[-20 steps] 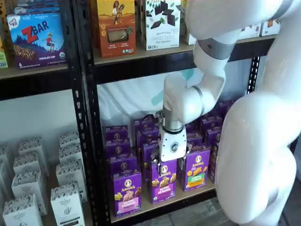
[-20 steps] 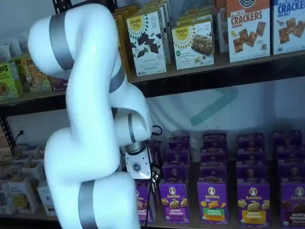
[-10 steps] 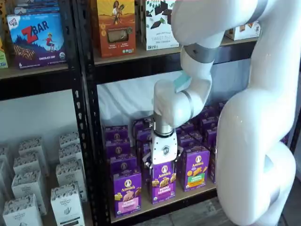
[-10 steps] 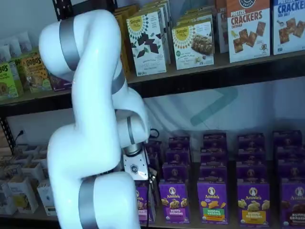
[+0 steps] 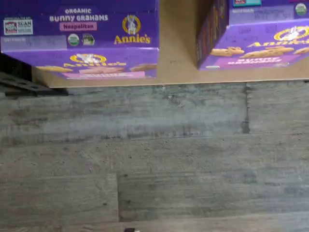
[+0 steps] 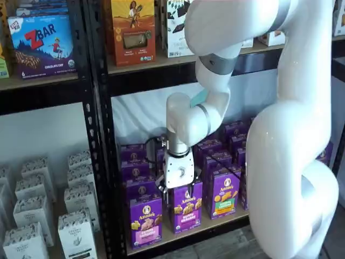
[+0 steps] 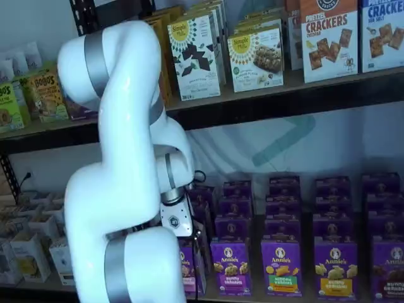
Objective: Pick up the purple box with a pink patch in the middle, on the bottom shelf, the first box from the left
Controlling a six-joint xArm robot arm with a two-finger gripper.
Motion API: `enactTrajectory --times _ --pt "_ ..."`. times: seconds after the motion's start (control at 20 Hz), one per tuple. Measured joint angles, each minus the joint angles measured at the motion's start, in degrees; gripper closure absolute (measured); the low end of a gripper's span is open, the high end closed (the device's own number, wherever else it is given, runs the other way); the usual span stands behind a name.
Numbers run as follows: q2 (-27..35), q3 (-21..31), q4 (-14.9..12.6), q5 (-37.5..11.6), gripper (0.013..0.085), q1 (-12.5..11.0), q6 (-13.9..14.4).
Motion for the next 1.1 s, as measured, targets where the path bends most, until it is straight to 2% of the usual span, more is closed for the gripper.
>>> enactTrajectory --times 0.25,0.5,0.7,1.1 --pt "2.79 -3.52 1.93 0.49 0.0130 0.19 -1.62" --pt "5.61 -7.00 0.47 1.49 0.0130 -0.07 -0.51" --pt "8.50 -10.00 0.62 0.88 0.0130 -0.18 -0.77" --pt "13.97 -15.79 3.79 -0.87 0.0130 -0.53 -4.11"
